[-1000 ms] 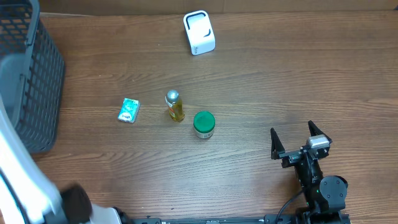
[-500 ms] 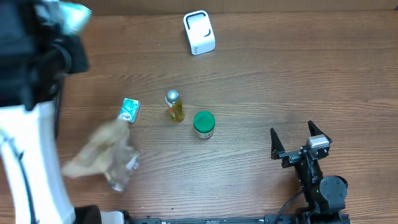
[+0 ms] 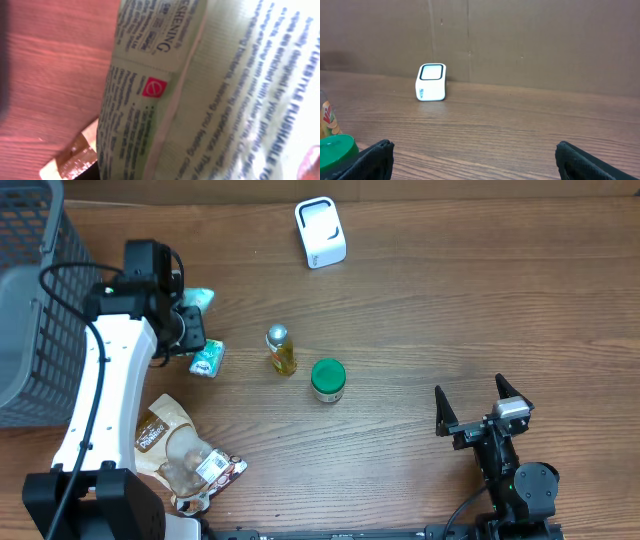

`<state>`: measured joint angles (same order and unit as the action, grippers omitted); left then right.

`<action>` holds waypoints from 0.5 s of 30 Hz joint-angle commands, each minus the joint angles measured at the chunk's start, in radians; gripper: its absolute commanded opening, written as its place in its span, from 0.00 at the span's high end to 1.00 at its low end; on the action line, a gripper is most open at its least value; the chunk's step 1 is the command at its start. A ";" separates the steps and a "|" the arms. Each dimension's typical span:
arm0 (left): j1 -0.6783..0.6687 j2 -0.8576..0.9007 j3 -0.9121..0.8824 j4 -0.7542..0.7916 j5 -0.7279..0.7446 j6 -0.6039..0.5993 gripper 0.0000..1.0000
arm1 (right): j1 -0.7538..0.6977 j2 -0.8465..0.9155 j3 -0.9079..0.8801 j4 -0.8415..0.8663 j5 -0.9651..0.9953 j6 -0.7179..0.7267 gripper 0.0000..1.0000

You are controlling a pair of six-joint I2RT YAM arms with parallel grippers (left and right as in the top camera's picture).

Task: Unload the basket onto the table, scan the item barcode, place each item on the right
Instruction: 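Pull the wipes pack out with the left gripper and drop it near the bottle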

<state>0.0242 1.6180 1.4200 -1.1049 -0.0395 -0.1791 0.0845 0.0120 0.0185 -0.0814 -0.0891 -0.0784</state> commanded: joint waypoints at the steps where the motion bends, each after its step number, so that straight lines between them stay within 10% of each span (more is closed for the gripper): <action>1: -0.030 -0.014 -0.106 0.082 0.040 -0.016 0.58 | -0.006 -0.008 -0.010 0.004 0.005 -0.005 0.00; 15: -0.079 -0.006 -0.293 0.341 0.087 -0.050 0.31 | -0.006 -0.008 -0.010 0.004 0.005 -0.005 0.00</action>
<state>-0.0399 1.6180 1.1431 -0.7830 -0.0017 -0.2058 0.0845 0.0116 0.0185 -0.0818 -0.0891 -0.0792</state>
